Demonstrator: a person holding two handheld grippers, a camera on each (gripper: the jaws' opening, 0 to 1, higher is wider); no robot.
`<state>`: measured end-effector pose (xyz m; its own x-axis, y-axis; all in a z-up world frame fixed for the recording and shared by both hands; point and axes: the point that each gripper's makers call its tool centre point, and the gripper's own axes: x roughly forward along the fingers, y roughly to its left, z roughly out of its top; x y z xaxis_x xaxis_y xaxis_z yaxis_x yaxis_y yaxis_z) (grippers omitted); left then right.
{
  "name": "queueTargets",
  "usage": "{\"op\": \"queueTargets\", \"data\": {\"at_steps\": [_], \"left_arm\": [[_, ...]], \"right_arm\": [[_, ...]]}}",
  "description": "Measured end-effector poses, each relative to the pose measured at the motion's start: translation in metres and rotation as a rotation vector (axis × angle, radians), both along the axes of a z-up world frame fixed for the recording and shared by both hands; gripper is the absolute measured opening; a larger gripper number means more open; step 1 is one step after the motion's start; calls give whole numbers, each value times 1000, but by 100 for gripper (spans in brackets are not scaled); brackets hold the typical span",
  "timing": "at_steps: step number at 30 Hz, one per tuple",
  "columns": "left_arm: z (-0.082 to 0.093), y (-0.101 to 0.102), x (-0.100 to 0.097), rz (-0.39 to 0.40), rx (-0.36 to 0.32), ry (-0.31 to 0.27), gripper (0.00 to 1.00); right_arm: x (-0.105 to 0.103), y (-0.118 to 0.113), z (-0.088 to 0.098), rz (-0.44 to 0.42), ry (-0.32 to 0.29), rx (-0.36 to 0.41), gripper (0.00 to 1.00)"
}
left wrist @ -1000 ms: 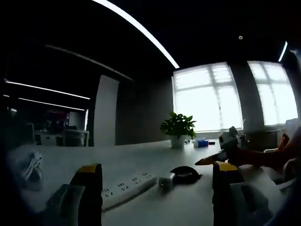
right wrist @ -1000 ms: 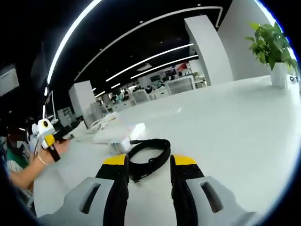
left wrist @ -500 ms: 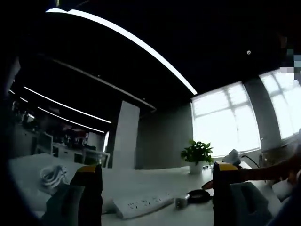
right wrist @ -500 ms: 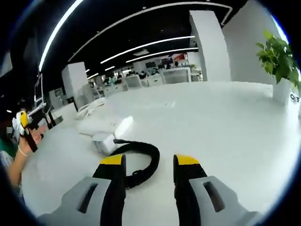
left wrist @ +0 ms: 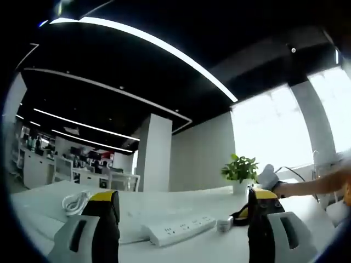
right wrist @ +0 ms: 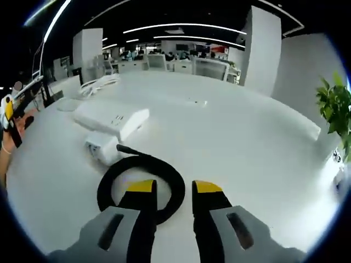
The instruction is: Straighten the power strip on the desk, plug the charger into it
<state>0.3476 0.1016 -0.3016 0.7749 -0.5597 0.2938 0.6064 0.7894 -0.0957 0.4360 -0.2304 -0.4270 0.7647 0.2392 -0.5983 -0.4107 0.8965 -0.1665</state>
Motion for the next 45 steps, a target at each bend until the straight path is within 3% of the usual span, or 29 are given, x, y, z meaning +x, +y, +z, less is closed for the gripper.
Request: {"op": "queueTargets", "data": {"at_steps": [4,7,17,21,27,33,39,45], "left_arm": [[1,0,-2,-1,0,-4,99],[1,-1,-4,-7,0,-3,99],[-4,-4,-8,-22,-1,13,99],[-5,-6,-8,-26,8,15,99],[-5,-4,-7,-22,-4,22,99],[-7,-2,-7,-19,-11,29,99],[-10,-3,-5,-23,-7,41,99],[-27,-11,-1,-7,98,73,99]], "right_arm": [[5,2,0,16,-8,-71,18],[4,-2,-1,15,23,-175,13],[11,3,3,103,5,-397,6],[14,8,29,142,-91,-512,5],[10,22,60,176,-173,-695,4],[5,32,80,145,-195,-745,3],[3,42,105,102,-231,-749,3],[-4,50,119,99,-264,-778,3]]}}
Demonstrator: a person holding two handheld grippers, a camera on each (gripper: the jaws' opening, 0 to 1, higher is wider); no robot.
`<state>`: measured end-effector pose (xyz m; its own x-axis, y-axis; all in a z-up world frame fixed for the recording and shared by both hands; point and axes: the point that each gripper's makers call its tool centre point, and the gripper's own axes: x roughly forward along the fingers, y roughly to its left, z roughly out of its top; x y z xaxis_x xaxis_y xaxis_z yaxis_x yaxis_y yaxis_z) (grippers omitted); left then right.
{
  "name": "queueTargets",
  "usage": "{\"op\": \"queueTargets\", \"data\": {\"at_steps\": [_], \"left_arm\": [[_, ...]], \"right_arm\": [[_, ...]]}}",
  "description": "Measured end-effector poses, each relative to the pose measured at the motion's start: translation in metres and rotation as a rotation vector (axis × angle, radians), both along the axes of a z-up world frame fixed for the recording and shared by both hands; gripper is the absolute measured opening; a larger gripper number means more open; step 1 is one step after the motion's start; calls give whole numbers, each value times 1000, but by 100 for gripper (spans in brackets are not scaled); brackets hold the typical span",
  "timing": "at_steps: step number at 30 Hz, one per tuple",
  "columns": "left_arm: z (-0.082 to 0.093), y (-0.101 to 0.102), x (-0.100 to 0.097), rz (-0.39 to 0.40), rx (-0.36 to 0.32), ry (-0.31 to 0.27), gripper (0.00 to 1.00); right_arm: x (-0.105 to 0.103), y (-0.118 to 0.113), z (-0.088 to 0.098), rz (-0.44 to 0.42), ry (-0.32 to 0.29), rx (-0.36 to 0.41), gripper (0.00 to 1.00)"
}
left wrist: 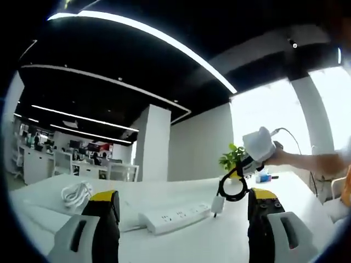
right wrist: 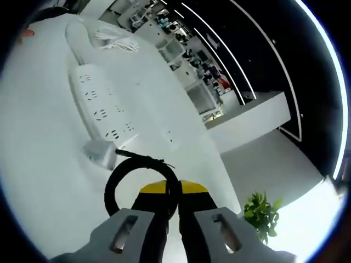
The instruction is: Straighten the power strip on the desk, plug the charger into it
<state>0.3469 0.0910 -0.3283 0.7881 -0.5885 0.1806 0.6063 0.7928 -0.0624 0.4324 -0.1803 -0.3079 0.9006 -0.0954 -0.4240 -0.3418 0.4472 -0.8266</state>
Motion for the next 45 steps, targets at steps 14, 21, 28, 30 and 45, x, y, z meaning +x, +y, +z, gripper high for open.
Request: {"op": "queueTargets", "data": {"at_steps": [14,21,28,30,45], "left_arm": [[-29,-56,13,-90,120,119,87],[-30,-100,34,-96,222,126,98],[-17,-145,60,-133,230,123,90],[-11,-154,65,-140,233,109,90],[-3,-184,80,-181,209,90,64]], "right_arm": [[0,19,32,40,-50,-172,3],[-13,35,54,46,-65,-204,3],[-27,55,71,87,-89,-239,3],[-29,59,73,97,-91,-242,3],[-33,65,76,111,-89,-264,3]]}}
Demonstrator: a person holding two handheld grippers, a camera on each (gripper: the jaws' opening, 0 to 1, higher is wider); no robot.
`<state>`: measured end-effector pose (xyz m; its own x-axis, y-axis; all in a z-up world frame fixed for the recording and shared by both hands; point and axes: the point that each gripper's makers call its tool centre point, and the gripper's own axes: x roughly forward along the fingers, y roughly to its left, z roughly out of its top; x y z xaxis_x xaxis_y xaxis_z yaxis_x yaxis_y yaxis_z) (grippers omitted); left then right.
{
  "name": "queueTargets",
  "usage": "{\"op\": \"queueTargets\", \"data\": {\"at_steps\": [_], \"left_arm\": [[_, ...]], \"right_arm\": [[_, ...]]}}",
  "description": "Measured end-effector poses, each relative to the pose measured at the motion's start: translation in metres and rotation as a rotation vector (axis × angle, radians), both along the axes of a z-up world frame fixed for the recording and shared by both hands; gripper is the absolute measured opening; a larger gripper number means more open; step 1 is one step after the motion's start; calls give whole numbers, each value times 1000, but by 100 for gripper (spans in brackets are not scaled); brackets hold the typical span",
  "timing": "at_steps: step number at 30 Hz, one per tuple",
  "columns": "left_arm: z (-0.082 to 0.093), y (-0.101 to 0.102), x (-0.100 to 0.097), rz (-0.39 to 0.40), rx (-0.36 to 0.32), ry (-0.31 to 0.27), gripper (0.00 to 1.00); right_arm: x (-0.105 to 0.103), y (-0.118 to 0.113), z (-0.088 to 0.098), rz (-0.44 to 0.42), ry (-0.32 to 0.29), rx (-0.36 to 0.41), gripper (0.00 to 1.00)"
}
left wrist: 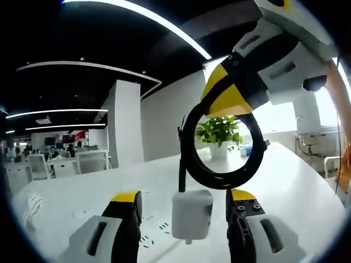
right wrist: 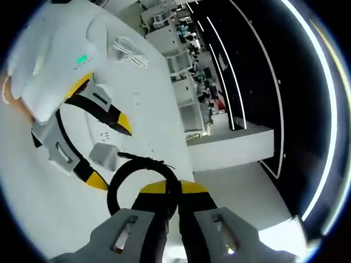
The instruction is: Straighten the power strip on the desk, plug the charger into it
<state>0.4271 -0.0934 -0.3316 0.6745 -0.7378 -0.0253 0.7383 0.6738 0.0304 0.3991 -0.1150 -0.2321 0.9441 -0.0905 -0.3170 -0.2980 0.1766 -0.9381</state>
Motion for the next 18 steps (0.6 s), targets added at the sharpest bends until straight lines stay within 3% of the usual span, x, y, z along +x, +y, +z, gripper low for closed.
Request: {"op": "queueTargets", "data": {"at_steps": [3,12,18], "left_arm": [[0,-1,0,-1,5,-16,60],[-7,-9,1,-14,50,-16,33],[-14,-15,4,-29,65,12,32]], "right_arm": [[-1,2,1,2,0,2,3],[-6,11,-1,9,8,9,3],[-8,13,-3,2,11,-4,3]]}}
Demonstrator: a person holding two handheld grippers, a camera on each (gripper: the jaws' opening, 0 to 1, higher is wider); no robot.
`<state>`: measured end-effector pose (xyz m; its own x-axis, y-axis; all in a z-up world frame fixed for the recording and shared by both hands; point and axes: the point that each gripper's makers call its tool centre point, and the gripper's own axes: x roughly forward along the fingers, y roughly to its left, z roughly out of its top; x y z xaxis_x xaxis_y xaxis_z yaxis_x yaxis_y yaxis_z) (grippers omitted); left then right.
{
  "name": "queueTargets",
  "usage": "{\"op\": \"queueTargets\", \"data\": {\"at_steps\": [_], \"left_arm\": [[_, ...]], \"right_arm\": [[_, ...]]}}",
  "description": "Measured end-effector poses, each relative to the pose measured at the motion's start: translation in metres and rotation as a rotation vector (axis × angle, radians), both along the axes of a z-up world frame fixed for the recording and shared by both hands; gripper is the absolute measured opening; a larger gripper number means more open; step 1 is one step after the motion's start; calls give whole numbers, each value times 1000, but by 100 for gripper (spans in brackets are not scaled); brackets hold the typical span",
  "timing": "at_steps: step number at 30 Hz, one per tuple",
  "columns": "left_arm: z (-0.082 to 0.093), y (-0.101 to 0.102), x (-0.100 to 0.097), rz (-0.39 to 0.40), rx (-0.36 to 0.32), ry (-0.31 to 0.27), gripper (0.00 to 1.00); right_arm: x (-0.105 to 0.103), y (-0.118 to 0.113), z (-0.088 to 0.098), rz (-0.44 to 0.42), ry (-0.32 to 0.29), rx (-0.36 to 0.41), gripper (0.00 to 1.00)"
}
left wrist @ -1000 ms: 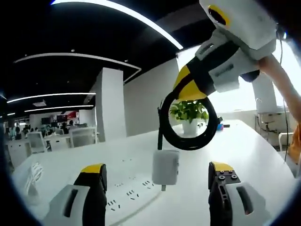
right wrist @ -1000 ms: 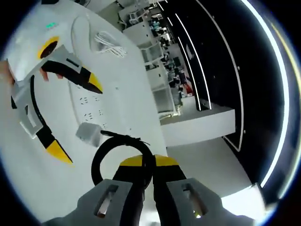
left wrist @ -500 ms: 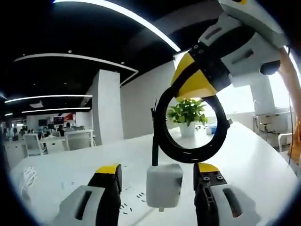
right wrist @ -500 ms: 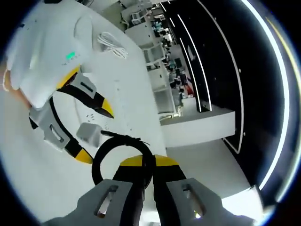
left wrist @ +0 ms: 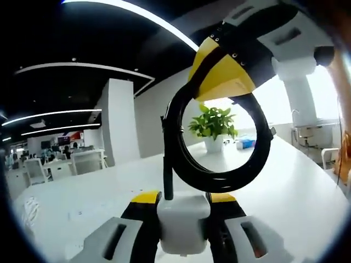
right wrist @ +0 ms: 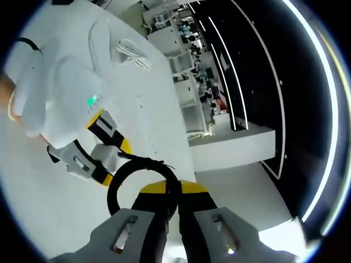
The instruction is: Straighten the power strip on the desk, plug the charger into it
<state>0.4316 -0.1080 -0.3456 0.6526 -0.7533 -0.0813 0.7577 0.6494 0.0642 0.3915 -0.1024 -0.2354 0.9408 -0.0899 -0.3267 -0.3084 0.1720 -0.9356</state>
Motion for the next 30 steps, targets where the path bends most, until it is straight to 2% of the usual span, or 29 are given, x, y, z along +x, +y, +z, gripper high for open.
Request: {"op": "queueTargets", "data": {"at_steps": [3,6,10,15,16,18,20,22,24,27,28,29,30], "left_arm": [[-3,0,0,8,-5,35,31],[-2,0,-5,10,-49,82,31],[-2,3,-11,5,-44,84,31],[1,7,-17,-4,-80,94,30],[1,7,-17,-7,-88,93,30],[2,9,-18,-10,-103,103,30],[3,10,-18,-16,-112,104,30],[4,12,-17,-19,-126,108,30],[5,15,-16,-22,-153,123,30],[5,18,-14,-28,-191,156,30],[5,19,-13,-30,-203,167,30],[6,19,-13,-39,-225,183,29],[6,22,-11,-28,-237,196,29]], "right_arm": [[-4,5,-1,7,-4,-1,3],[-6,9,0,17,-23,-18,3],[-6,10,2,27,-20,5,4],[-6,12,3,100,-21,20,5],[-6,15,3,129,-15,42,5],[-9,21,6,177,-7,152,7],[-10,22,14,218,-21,200,12],[-13,18,19,235,-19,230,13],[-16,16,29,257,-41,311,13],[-28,15,52,334,-71,525,14],[-31,12,61,370,-93,563,14],[-32,-2,67,370,-113,585,14],[-30,-18,67,332,-119,605,13]]}}
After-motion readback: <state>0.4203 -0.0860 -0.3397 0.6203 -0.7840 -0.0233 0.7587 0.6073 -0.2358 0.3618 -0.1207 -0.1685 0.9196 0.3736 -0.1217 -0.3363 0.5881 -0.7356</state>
